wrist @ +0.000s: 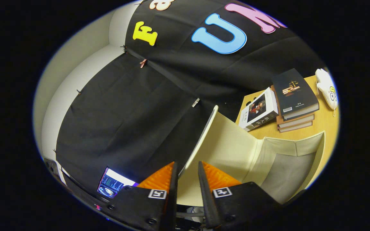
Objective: Open the storage box then place both shoes into the box .Put the left shoe in first, then the right shoe, with the right side of both shoes facing outward in a uniform manner.
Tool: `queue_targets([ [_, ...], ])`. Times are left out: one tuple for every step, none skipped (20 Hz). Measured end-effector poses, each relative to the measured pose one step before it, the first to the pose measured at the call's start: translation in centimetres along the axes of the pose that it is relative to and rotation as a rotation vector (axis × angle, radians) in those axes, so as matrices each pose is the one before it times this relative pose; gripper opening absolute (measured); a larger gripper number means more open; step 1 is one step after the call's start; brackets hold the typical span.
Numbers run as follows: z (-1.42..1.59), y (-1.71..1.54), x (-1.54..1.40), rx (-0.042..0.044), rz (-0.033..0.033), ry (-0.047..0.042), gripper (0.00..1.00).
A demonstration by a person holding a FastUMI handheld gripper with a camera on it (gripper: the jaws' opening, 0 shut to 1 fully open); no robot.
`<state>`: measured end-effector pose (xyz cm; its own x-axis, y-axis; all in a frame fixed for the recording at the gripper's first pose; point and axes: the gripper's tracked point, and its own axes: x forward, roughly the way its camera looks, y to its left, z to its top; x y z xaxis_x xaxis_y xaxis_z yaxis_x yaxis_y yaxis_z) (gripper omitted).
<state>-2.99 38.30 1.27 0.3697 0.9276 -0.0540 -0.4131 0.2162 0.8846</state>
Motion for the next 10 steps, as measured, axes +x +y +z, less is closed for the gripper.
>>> queue_targets([
  [-0.158, -0.173, 0.338, -0.00147, -0.0064, 0.00585, 0.47],
  [-0.131, -0.286, 0.209, -0.00501, -0.01122, 0.00101, 0.63],
  [0.064, -0.262, 0.174, -0.00603, -0.00865, -0.00393, 0.7],
  [0.098, -0.173, 0.081, -0.00481, -0.00806, -0.00884, 0.8],
  [0.236, -0.122, 0.083, -0.00052, -0.00392, -0.01058, 0.8],
  [0.43, -0.122, -0.114, 0.00188, -0.00336, -0.01493, 0.85],
  [0.443, -0.255, -0.041, 0.00214, -0.0083, -0.01294, 0.88],
  [0.311, -0.355, -0.229, -0.00093, -0.0109, -0.00977, 0.88],
  [0.256, -0.525, -0.127, -0.00541, -0.01795, -0.00508, 0.91],
  [0.038, -0.682, -0.322, -0.00422, -0.02101, -0.00152, 0.96],
])
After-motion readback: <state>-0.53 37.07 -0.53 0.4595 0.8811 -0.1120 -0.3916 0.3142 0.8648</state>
